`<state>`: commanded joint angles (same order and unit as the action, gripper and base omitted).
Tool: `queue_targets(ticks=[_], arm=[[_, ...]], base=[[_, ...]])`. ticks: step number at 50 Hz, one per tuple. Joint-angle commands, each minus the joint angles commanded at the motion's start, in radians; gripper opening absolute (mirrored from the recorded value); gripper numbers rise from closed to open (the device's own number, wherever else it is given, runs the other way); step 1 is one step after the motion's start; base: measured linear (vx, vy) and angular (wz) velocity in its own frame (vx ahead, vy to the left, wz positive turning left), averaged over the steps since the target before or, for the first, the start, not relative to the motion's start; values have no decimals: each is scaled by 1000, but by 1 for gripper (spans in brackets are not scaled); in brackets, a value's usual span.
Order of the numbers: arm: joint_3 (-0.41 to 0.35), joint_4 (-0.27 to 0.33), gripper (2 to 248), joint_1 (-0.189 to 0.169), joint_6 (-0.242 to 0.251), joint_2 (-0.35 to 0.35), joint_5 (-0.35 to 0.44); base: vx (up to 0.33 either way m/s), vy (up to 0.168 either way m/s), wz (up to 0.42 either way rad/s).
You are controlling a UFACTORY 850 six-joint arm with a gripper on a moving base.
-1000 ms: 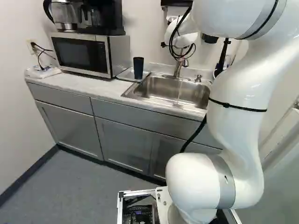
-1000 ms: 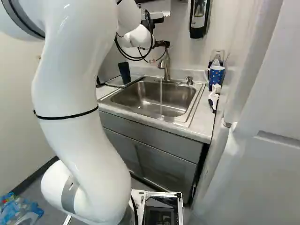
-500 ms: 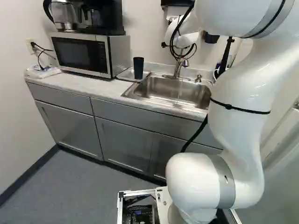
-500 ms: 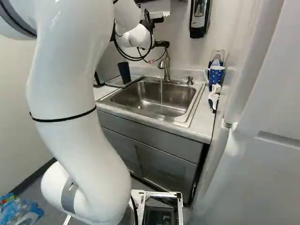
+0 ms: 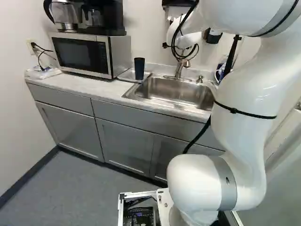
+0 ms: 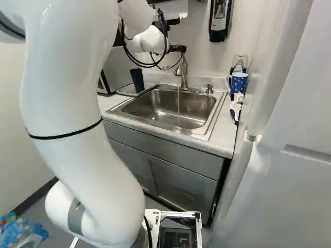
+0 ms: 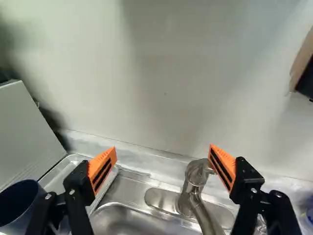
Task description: Rinse the cup and place it in the tray
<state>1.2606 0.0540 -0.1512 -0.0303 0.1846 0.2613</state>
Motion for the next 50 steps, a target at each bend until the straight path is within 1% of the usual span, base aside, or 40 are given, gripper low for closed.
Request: queue_targets(ticks=[15, 32, 50], arm=[[-35, 0, 247, 5, 0, -32, -6], [-72, 0, 247, 5, 0, -67, -30], [-106, 0, 247, 3, 0, -99, -30]], base=[[0, 0, 0], [0, 0, 0], [0, 0, 0]])
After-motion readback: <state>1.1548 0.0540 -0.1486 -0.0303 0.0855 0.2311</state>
